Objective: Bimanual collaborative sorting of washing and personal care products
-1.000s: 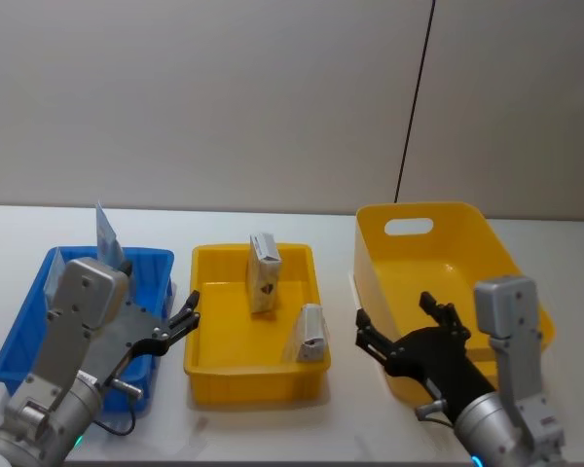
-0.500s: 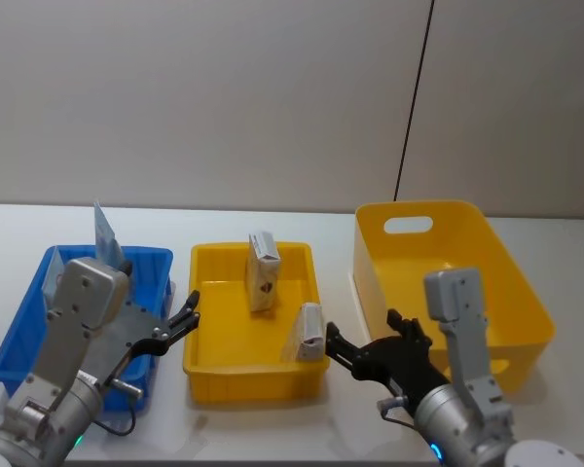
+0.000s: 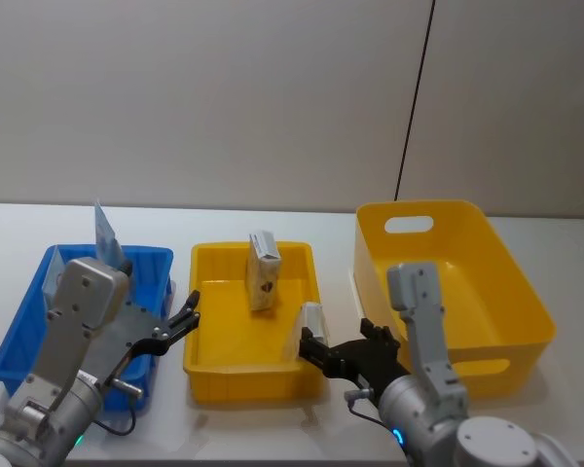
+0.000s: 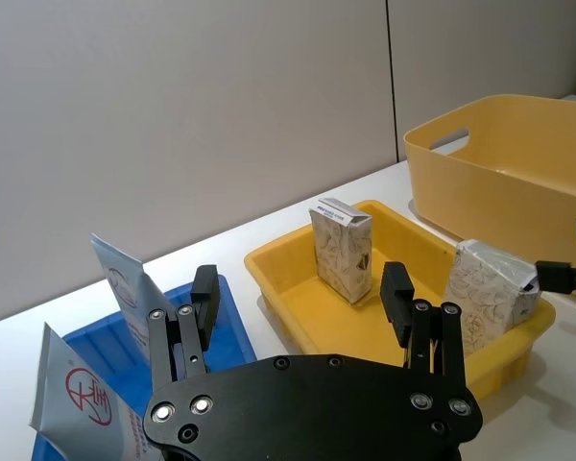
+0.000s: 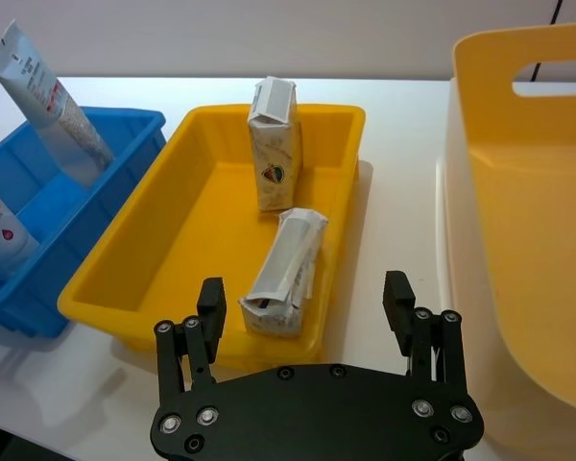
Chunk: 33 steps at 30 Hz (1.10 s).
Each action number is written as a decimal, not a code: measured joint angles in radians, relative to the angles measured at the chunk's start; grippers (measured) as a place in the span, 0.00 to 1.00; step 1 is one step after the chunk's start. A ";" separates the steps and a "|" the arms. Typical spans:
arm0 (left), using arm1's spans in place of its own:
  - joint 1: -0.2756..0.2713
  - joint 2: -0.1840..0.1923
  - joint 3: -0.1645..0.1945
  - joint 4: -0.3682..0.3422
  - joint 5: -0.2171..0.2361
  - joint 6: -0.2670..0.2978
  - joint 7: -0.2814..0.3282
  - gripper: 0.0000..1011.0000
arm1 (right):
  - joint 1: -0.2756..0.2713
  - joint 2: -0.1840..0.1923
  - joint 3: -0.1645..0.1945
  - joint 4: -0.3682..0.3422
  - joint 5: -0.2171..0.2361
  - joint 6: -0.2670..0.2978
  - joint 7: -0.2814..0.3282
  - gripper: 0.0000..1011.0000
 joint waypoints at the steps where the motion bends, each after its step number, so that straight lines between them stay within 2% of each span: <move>1: 0.000 0.000 0.000 0.000 0.000 0.000 0.000 0.99 | 0.004 -0.004 -0.001 0.006 0.000 0.002 -0.001 0.99; 18: 0.000 0.000 0.000 0.000 0.000 0.000 0.000 0.99 | 0.085 -0.077 -0.010 0.120 -0.012 0.056 -0.022 0.99; 31: 0.000 0.000 0.000 0.000 0.000 0.000 0.000 0.99 | 0.121 -0.108 -0.010 0.174 -0.024 0.077 -0.031 0.99; 33: 0.000 0.000 0.000 0.000 0.000 0.000 0.000 0.99 | 0.124 -0.110 -0.010 0.178 -0.025 0.078 -0.031 0.96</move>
